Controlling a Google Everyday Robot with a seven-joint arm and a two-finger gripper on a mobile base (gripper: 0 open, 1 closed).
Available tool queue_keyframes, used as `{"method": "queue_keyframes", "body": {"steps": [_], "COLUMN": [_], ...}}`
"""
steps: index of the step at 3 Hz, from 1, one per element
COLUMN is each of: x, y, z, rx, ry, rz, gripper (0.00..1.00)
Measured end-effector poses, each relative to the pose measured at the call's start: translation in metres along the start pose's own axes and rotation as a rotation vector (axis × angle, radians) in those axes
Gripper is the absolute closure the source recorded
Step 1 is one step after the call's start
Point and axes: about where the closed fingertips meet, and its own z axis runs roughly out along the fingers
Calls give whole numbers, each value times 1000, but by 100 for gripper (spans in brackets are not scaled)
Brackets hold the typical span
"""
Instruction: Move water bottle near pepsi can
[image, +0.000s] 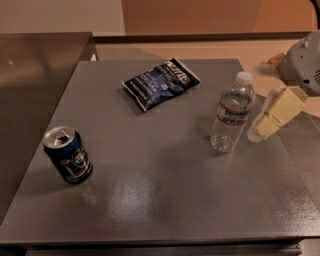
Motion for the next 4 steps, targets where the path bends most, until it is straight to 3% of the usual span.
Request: {"method": "queue_keyframes", "body": {"steps": [1, 2, 4], "x": [-15, -23, -30], "y": [11, 20, 28], "z": [7, 14, 18], "rx": [-58, -75, -70], "ry": [-89, -147, -174], "rz": [9, 11, 14], "gripper": [0, 18, 64]}}
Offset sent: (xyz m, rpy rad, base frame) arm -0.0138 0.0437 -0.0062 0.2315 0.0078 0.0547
